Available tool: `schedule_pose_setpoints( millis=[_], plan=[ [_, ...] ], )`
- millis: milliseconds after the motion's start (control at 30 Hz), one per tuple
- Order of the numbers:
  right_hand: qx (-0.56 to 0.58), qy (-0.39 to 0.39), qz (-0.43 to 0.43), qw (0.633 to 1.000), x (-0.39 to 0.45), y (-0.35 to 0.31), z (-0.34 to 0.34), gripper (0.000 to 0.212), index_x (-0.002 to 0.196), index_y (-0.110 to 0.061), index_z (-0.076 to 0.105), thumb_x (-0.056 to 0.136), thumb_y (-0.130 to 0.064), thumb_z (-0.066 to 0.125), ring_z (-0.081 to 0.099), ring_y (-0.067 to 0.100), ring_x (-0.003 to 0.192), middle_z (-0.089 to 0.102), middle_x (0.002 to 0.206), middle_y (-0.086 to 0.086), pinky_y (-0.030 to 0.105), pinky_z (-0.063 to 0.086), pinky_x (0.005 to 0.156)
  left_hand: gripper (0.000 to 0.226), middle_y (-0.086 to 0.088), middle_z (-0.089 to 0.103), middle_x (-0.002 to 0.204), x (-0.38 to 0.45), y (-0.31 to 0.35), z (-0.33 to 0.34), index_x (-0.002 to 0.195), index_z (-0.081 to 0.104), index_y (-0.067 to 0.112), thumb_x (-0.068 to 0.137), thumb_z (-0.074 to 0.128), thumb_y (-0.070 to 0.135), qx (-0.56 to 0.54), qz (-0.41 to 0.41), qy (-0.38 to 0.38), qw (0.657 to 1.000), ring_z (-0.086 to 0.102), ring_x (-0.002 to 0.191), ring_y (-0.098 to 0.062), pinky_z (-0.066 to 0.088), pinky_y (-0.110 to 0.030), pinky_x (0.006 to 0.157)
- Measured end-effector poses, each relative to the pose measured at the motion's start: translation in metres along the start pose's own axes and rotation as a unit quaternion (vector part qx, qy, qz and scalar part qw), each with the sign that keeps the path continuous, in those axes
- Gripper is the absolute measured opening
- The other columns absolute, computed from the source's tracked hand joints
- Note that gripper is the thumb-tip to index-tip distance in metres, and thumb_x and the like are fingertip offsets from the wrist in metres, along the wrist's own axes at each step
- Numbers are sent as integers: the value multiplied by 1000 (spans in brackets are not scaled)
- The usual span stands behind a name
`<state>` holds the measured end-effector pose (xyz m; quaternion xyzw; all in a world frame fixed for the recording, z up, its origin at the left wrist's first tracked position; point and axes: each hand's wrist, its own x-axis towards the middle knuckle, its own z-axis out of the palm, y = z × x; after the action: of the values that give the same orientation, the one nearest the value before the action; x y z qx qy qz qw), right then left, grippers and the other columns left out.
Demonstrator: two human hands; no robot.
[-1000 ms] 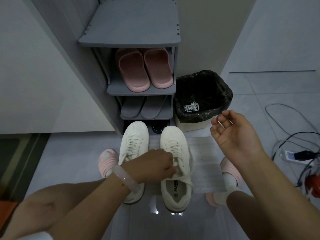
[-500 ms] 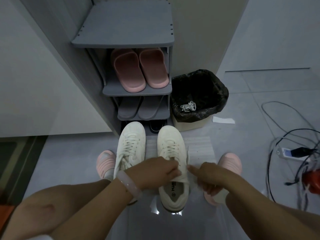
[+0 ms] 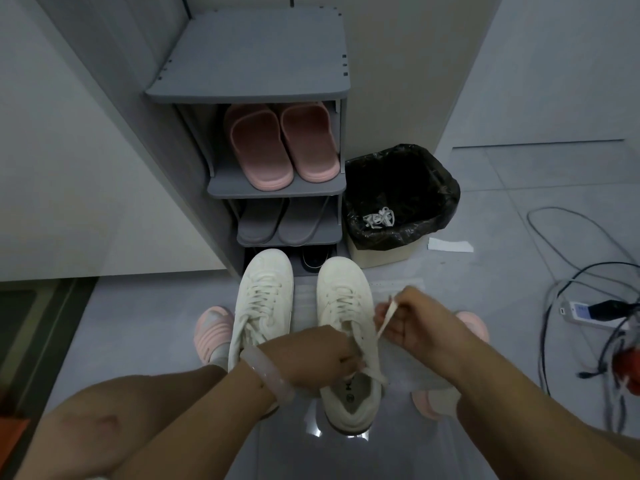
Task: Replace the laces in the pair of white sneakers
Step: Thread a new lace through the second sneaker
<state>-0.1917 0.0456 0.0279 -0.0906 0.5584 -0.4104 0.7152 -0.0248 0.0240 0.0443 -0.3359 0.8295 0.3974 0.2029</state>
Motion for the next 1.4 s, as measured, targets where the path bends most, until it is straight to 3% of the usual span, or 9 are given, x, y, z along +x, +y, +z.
schedule_pose_setpoints(
  millis=[133, 367, 467, 533, 700, 867, 1067, 1267, 1400],
  plan=[
    [131, -181, -80, 971, -24, -34, 3, 15, 72, -13, 55, 80, -19, 44, 37, 6, 38, 41, 47, -4, 18, 40, 41, 26, 15, 61, 72, -13, 1, -27, 90, 65, 13, 98, 41, 17, -244, 22, 160, 956, 53, 66, 3, 41, -11, 65],
    [240, -90, -254, 933, -43, -81, -15, 17, 70, -19, 47, 83, -29, 43, 12, 7, 37, 29, 37, -6, 12, 21, 40, 37, 3, 59, 63, -43, -52, -49, 79, 68, 9, 99, 39, 20, -697, -86, 420, 575, 39, 45, -4, 33, -12, 42],
    [250, -58, -302, 918, -46, -95, -27, 26, 71, -21, 46, 93, -30, 36, 24, 4, 34, 31, 40, -7, 13, 24, 40, 29, 3, 59, 50, -55, -71, -44, 76, 63, 8, 94, 42, 15, -700, -160, 456, 527, 42, 35, -4, 34, -11, 37],
    [226, -22, -327, 917, -49, -101, -34, 37, 73, -20, 48, 100, -35, 27, 26, 3, 36, 34, 42, -9, 13, 27, 40, 22, -2, 60, 59, -62, -77, -42, 77, 60, 11, 91, 43, 13, -631, -216, 475, 574, 44, 31, -8, 34, -14, 38],
    [-104, 183, -370, 905, -43, -88, -33, 49, 64, -18, 54, 101, -38, 28, 32, 6, 38, 40, 42, -9, 17, 28, 41, 20, 4, 66, 66, -62, -73, -31, 85, 59, 28, 93, 44, 20, -179, -287, 392, 856, 58, 43, -14, 41, -23, 49],
    [-457, 42, -252, 852, -28, -44, -24, 30, 86, -15, 63, 100, -21, 37, 43, -2, 37, 50, 54, -2, 10, 36, 42, 20, 9, 60, 57, -34, -43, -29, 77, 64, 20, 90, 52, 11, -144, -149, 452, 868, 54, 51, 5, 38, -7, 52],
    [-637, -36, -198, 744, -8, -7, -21, 26, 75, -12, 65, 94, -21, 49, 46, 4, 58, 54, 68, -7, 17, 33, 53, 24, 7, 59, 82, 13, -3, 20, 90, 71, 16, 87, 58, 37, -45, -102, 264, 958, 50, 76, -2, 35, -16, 67],
    [-691, -31, -199, 695, 5, 11, -28, 38, 58, -28, 44, 94, -38, 47, 40, 1, 53, 44, 56, -12, 21, 27, 51, 20, 12, 46, 65, 26, -6, 32, 82, 67, 11, 84, 62, 30, -109, -134, 288, 942, 45, 66, -4, 32, -9, 56],
    [-690, -43, -224, 686, 5, 13, -27, 28, 96, -20, 66, 96, -37, 44, 45, 2, 59, 60, 77, -9, 24, 33, 60, 14, 12, 44, 62, 28, -8, 30, 72, 57, 18, 82, 65, 21, -170, -129, 276, 937, 41, 57, -1, 35, -5, 54]
  ],
)
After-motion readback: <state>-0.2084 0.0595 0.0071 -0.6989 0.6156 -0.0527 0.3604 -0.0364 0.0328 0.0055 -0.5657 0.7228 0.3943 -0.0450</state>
